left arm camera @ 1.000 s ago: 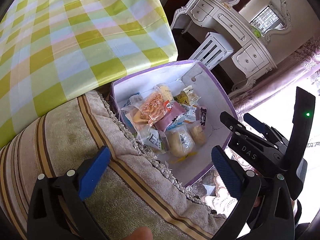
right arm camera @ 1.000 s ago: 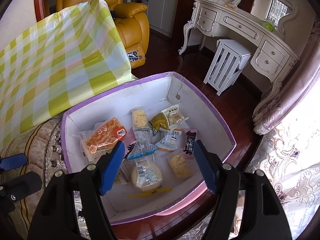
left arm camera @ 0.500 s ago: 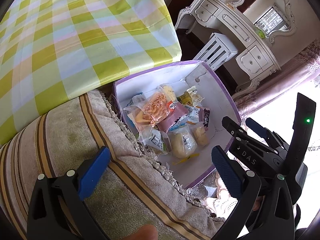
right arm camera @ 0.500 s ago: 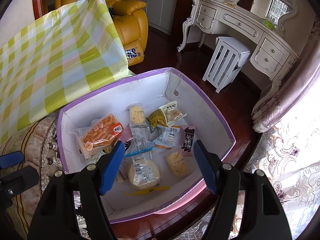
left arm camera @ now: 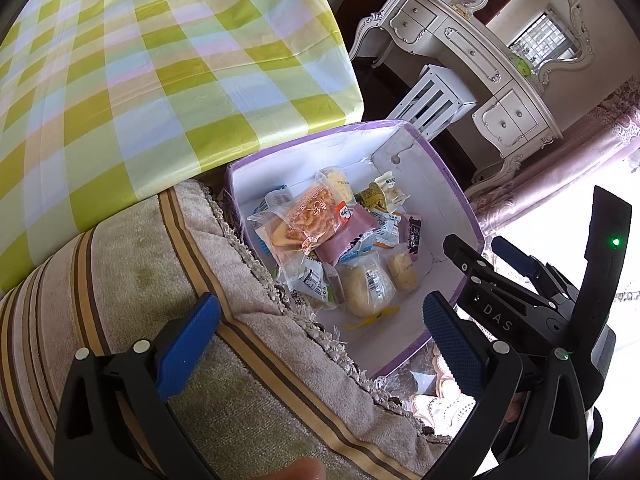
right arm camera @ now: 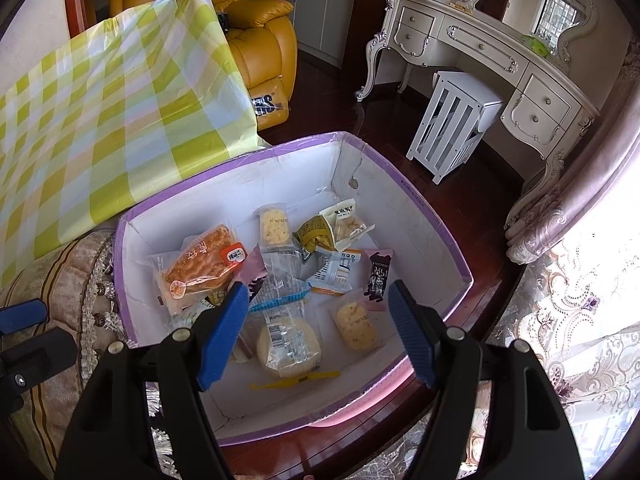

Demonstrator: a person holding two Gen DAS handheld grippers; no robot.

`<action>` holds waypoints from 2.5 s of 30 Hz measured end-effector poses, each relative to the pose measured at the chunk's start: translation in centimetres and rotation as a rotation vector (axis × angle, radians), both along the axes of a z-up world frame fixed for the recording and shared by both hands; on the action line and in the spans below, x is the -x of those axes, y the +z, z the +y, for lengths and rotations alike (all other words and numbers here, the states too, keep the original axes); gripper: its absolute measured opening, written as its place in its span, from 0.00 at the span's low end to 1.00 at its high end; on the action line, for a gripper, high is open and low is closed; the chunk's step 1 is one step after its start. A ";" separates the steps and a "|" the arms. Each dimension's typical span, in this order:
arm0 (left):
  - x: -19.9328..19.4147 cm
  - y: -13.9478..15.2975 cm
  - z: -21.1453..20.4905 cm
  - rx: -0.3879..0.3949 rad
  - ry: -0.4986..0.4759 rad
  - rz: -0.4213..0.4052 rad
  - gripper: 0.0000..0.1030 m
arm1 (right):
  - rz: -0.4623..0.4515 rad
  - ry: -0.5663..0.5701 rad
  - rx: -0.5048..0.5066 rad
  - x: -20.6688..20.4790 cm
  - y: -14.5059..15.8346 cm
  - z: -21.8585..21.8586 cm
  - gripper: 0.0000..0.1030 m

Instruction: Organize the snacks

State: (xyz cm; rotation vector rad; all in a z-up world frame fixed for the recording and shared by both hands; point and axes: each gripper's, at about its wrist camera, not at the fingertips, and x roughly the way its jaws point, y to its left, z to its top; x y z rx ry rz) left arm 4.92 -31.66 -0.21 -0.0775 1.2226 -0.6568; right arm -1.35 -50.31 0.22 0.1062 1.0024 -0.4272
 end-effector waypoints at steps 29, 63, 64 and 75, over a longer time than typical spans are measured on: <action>0.0 0.0 0.0 0.000 0.000 0.000 0.96 | 0.000 0.002 -0.001 0.0 0.0 -0.1 0.70; -0.1 0.3 -0.2 0.005 0.012 -0.031 0.96 | 0.003 -0.009 -0.006 0.1 -0.2 -0.3 0.72; -0.2 0.4 0.0 0.015 0.016 -0.024 0.96 | 0.001 -0.011 -0.007 0.2 -0.1 -0.3 0.72; 0.4 5.0 16.2 -0.141 0.422 -0.226 0.96 | -0.134 0.274 -0.136 -2.4 5.5 9.8 0.78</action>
